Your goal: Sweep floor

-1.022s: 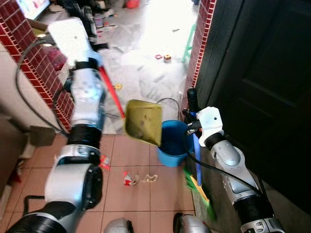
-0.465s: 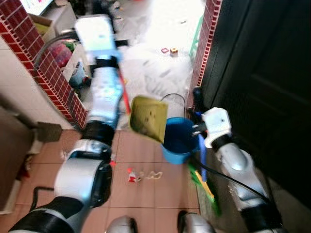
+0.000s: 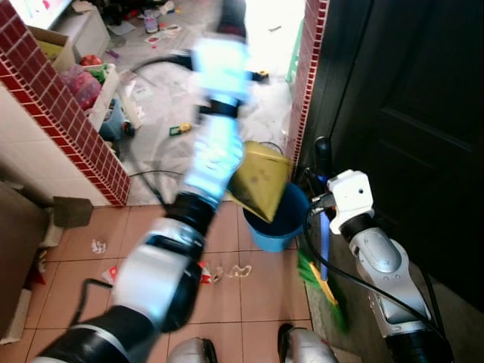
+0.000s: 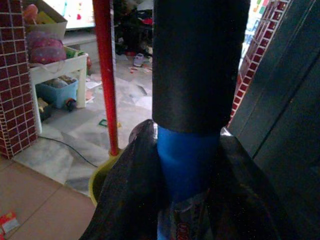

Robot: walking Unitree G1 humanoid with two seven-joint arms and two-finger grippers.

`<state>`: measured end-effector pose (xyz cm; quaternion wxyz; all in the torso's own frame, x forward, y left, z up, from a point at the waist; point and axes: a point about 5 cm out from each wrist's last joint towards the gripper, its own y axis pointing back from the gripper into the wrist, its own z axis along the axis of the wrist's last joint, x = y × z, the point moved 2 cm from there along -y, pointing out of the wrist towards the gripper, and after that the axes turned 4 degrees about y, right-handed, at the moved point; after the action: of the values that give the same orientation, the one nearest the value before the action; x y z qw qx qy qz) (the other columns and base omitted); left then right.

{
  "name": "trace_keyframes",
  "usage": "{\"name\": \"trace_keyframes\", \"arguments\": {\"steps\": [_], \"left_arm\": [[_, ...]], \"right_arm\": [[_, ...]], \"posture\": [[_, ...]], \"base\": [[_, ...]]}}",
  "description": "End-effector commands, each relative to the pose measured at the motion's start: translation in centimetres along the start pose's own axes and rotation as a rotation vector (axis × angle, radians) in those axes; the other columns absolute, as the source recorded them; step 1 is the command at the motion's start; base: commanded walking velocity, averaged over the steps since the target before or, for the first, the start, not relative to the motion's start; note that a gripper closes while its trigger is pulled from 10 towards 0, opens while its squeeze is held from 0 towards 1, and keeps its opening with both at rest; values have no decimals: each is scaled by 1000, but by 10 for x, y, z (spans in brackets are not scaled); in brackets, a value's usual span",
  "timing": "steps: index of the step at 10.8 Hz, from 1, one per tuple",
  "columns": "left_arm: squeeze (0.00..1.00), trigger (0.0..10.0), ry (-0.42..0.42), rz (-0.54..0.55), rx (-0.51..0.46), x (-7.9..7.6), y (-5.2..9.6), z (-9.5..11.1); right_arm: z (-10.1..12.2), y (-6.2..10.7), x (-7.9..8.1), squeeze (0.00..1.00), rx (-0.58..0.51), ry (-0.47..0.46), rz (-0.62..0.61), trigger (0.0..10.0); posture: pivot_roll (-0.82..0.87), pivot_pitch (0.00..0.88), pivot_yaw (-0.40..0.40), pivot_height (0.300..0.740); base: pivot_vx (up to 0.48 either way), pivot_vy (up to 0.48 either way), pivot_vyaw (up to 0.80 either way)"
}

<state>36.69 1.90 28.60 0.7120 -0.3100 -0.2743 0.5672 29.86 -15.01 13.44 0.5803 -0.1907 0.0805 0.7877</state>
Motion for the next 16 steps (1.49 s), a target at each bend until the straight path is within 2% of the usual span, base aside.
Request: {"name": "trace_keyframes", "arguments": {"steps": [1,3,5,7,8,9,10,11,12,13,14,15,16], "left_arm": [[0,10000,-25,-86,-81,-11,6,9],[0,10000,-59,-220,-99,-31,22,5],[0,10000,-84,-388,-156,-53,38,7],[0,10000,13,-513,-131,-76,55,6],[0,10000,28,-585,-140,-89,67,7],[0,10000,30,-622,-153,-93,71,8],[0,10000,22,-721,-210,-102,78,15],[0,10000,26,-744,-225,-103,77,18],[0,10000,41,-678,-208,-96,65,20],[0,10000,63,-536,-201,-78,37,26],[0,10000,89,-374,-187,-51,8,33],[0,10000,98,-232,-165,-22,-14,35],[0,10000,102,-71,-130,16,-34,38]], "right_arm": [[12,-1,-2,0,-33,33,5,10000],[13,-3,-2,0,-40,41,14,10000],[15,-5,-3,0,-49,43,14,10000],[17,-7,0,0,-61,48,23,10000],[17,-8,0,0,-63,50,25,10000],[17,-9,0,0,-66,50,24,10000],[18,-10,-1,0,-71,49,22,10000],[18,-11,0,0,-73,49,23,10000],[18,-12,0,0,-75,50,23,10000],[18,-14,0,0,-78,47,21,10000],[18,-16,2,0,-81,41,22,10000],[17,-18,7,0,-85,34,32,10000],[17,-21,12,0,-91,25,45,10000]], "posture": [[-286,127,103,740],[-283,121,95,740],[-278,115,92,740],[-271,110,90,740],[-269,108,90,740],[-266,106,89,740],[-263,104,88,740],[-261,102,87,740],[-254,98,90,740],[-242,93,89,740],[-227,87,86,740],[-210,78,82,740],[-188,70,81,740]], "base": [[0,0,0],[0,0,0],[0,0,0],[0,0,0],[0,0,0],[0,0,0],[0,0,0],[0,0,0],[0,0,0],[0,0,0],[0,0,0],[0,0,0],[0,0,0]]}}
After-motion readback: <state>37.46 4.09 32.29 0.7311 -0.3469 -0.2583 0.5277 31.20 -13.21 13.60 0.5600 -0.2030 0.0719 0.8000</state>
